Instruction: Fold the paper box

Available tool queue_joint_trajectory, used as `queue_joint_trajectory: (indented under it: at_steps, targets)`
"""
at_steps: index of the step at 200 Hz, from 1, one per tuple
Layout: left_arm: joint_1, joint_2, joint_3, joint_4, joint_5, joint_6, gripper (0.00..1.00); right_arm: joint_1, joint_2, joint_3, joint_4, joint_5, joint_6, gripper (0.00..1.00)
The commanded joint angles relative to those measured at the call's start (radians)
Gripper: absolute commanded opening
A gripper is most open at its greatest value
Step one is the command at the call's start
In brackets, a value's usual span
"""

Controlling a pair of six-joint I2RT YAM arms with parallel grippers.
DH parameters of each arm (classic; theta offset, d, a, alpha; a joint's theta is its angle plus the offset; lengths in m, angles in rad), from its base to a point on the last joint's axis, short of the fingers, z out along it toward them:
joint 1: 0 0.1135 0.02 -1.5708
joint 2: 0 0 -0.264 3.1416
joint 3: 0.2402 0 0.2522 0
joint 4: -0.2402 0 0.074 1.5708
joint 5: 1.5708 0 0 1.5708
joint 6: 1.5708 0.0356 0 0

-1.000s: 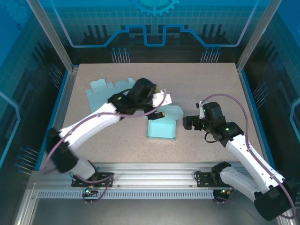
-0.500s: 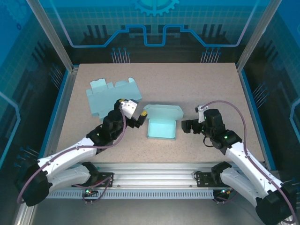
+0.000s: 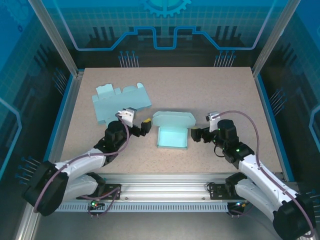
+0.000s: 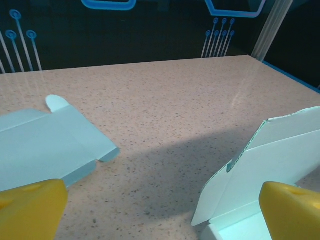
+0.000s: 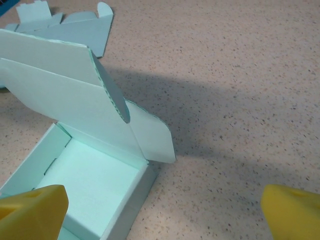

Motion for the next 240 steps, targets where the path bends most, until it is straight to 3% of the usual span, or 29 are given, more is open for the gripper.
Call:
queue_joint_trajectory:
  at_steps: [1, 23, 56, 142, 176, 240]
  targets:
    - [0.018, 0.072, -0.002, 0.145, 0.135, -0.069, 0.99, -0.002, 0.032, -0.001, 0.125, -0.039, -0.023, 1.00]
    - [0.022, 0.170, 0.022, 0.202, 0.188, -0.080, 0.98, -0.001, 0.103, 0.017, 0.162, -0.073, -0.032, 1.00]
    - [0.028, 0.290, 0.039, 0.292, 0.215, -0.102, 0.97, 0.000, 0.225, 0.073, 0.167, -0.091, -0.039, 0.91]
    - [0.036, 0.405, 0.122, 0.254, 0.242, -0.110, 0.90, -0.001, 0.422, 0.165, 0.223, -0.104, -0.047, 0.68]
    - [0.037, 0.439, 0.143, 0.246, 0.268, -0.115, 0.82, -0.001, 0.455, 0.181, 0.222, -0.117, -0.051, 0.61]
    - [0.036, 0.452, 0.157, 0.236, 0.318, -0.126, 0.54, 0.003, 0.425, 0.150, 0.214, -0.120, -0.038, 0.48]
